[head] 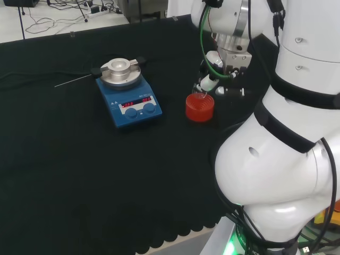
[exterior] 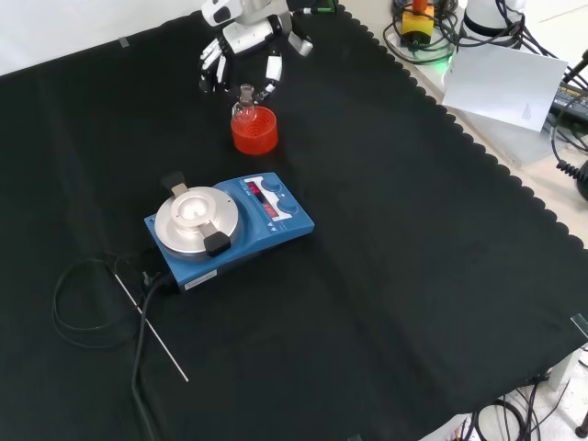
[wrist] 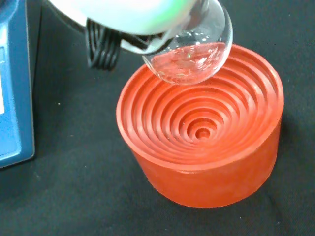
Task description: Pick up the round-bottom flask.
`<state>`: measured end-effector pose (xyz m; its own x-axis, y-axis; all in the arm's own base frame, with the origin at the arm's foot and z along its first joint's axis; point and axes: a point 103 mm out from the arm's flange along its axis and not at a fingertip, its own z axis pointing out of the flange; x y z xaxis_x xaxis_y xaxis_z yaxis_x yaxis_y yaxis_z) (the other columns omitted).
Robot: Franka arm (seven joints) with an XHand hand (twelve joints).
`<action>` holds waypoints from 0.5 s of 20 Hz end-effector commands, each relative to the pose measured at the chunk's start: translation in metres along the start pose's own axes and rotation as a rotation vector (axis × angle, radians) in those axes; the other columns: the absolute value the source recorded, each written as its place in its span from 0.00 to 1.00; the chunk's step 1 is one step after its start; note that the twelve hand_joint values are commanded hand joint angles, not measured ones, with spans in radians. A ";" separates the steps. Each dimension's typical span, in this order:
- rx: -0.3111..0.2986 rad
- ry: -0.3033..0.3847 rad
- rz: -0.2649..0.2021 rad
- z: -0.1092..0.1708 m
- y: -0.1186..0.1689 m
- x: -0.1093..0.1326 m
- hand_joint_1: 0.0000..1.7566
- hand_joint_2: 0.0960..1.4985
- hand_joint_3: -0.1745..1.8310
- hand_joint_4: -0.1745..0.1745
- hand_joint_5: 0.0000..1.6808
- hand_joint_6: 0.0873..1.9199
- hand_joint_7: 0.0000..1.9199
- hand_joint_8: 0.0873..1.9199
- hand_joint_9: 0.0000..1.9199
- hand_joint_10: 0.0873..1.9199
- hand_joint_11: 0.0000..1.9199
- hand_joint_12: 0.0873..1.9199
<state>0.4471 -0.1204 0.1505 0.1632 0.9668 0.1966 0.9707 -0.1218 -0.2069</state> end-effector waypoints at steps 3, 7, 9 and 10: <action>0.058 -0.080 -0.032 -0.043 0.002 0.023 0.64 0.37 0.56 0.39 0.65 0.57 0.20 0.34 0.32 0.30 0.18 0.69; 0.053 -0.114 -0.045 -0.063 0.004 0.041 0.64 0.37 0.56 0.47 0.65 0.57 0.20 0.34 0.31 0.30 0.17 0.69; 0.046 -0.123 -0.048 -0.071 0.006 0.050 0.64 0.37 0.56 0.48 0.65 0.57 0.20 0.34 0.31 0.30 0.17 0.69; 0.042 -0.124 -0.050 -0.075 0.007 0.055 0.64 0.37 0.56 0.49 0.65 0.57 0.20 0.34 0.31 0.30 0.17 0.69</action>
<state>0.4675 -0.1024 0.2099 0.1135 0.9871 0.1125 0.9651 -0.0827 -0.2483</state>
